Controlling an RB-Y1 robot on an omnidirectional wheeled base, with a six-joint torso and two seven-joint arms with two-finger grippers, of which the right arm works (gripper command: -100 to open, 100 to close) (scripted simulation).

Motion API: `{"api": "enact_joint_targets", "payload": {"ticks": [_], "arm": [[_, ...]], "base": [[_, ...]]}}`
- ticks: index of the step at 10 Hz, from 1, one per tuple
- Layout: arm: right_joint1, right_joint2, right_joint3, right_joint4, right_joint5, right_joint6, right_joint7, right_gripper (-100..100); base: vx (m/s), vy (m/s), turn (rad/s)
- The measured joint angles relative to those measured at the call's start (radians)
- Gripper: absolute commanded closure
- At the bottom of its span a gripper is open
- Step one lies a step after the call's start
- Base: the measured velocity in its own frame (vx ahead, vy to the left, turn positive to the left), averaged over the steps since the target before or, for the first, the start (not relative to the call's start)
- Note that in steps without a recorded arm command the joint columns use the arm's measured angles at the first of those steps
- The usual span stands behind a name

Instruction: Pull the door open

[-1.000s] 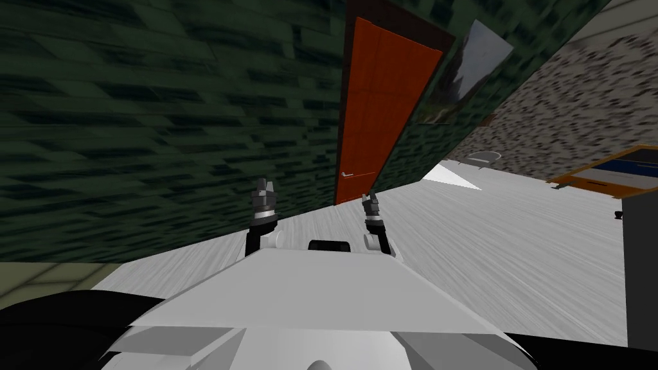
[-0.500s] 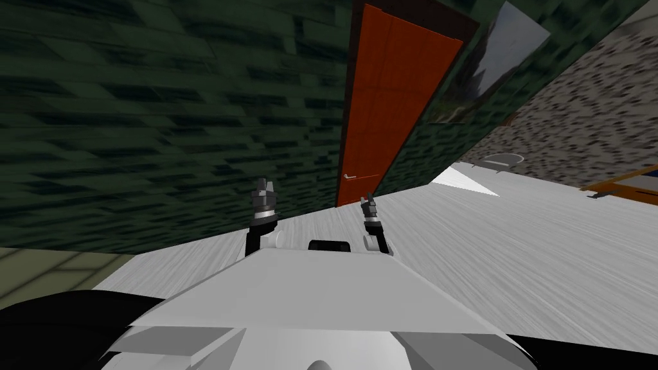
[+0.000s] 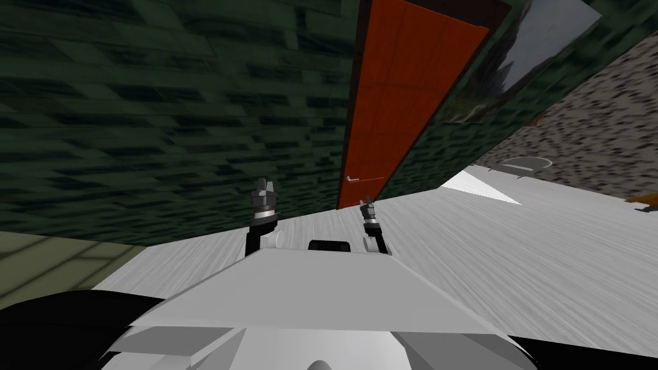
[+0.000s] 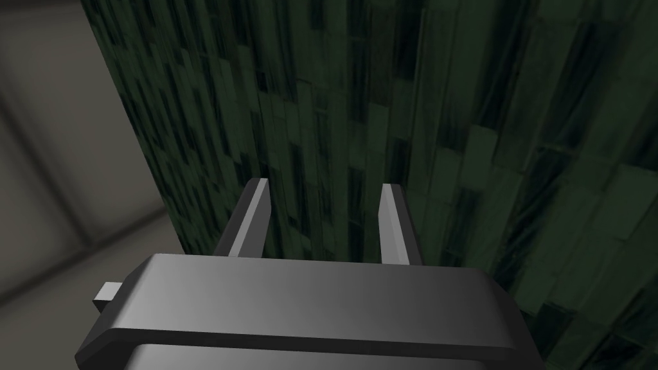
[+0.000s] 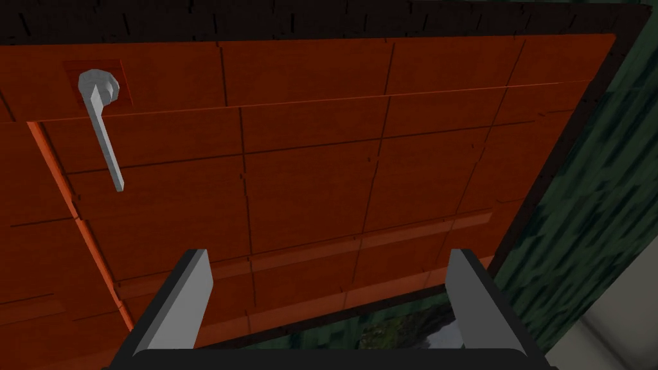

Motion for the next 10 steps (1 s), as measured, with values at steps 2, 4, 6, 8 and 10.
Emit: {"api": "enact_joint_targets", "payload": {"ticks": [2, 4, 6, 8, 10], "arm": [[-0.015, -0.013, 0.001, 0.053, -0.010, -0.013, -0.007, -100], [-0.027, -0.019, 0.005, 0.099, -0.017, -0.023, -0.009, -100], [-0.042, -0.028, 0.007, 0.154, -0.026, -0.039, -0.014, -100], [-0.047, -0.036, 0.012, 0.197, -0.035, -0.049, -0.017, -100], [-0.060, -0.043, 0.014, 0.244, -0.041, -0.062, -0.020, -100]], "base": [[0.094, -0.042, 0.093], [0.095, -0.038, 0.097], [0.091, -0.044, 0.088], [0.105, -0.059, 0.108], [0.063, -0.039, 0.052]]}}
